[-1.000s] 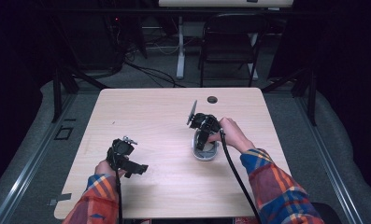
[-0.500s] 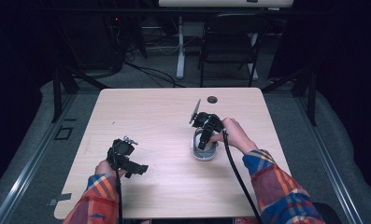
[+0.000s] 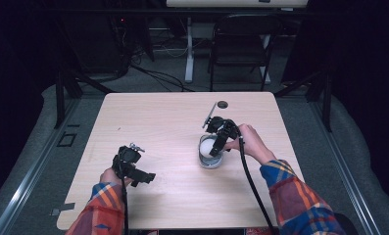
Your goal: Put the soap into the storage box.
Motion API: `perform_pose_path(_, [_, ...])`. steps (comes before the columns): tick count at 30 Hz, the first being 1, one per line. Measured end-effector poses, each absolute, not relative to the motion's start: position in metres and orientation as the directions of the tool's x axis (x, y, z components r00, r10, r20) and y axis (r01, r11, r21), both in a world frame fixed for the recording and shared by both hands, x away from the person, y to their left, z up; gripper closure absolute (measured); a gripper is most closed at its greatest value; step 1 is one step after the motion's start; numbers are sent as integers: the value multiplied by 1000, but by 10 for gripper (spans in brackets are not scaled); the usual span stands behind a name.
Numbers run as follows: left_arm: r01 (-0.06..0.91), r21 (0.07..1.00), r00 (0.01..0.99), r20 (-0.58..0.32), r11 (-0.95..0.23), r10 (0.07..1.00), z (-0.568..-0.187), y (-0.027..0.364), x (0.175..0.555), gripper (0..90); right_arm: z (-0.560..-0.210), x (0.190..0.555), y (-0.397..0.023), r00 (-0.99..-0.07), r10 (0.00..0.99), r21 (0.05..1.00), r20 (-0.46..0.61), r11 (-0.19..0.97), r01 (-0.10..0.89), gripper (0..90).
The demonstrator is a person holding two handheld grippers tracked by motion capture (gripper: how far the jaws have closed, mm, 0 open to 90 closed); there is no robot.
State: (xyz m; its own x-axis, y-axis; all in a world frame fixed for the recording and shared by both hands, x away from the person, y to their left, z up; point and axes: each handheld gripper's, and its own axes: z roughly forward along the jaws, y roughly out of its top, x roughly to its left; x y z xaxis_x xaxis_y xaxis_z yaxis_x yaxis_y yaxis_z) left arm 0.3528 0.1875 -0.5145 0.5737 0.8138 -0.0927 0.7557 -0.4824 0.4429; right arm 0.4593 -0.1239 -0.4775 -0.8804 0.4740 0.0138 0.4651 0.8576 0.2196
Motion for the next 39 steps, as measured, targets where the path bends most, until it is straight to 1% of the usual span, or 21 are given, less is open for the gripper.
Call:
perform_pose_path(1, [756,443,574,-93,-483,813,-515,187,353,0,-475,458,-125,-879,476,230,8,855,465,155])
perform_pose_path(4, [756,443,573,-93,-482,814,-515,187,353,0,-466,454,-130,-879,476,253,0,851,461,140])
perform_pose_path(7, [758,442,572,-95,-481,815,-515,187,353,0,-460,452,-134,-879,477,256,-2,850,461,128])
perform_pose_path(8, [758,442,572,-94,-480,815,-515,187,353,0,-455,450,-138,-878,478,260,-7,849,460,101])
perform_pose_path(11, [757,444,572,-93,-480,815,-515,187,353,0,-448,446,-145,-872,489,270,-16,842,467,74])
perform_pose_path(19, [756,446,572,-93,-480,815,-514,188,353,0,-435,435,-163,-862,506,291,-45,832,473,41])
perform_pose_path(20, [756,447,572,-96,-478,815,-514,188,353,0,-433,431,-168,-859,510,304,-44,826,475,25])
perform_pose_path(25, [754,450,574,-97,-479,813,-514,188,352,0,-432,424,-184,-848,527,302,-54,818,489,0])
perform_pose_path(33, [754,451,575,-101,-478,812,-514,188,352,0,-441,411,-212,-822,567,330,-57,788,520,0])
perform_pose_path(39, [752,452,578,-102,-479,810,-514,188,352,0,-449,403,-227,-810,583,321,-61,780,538,0])
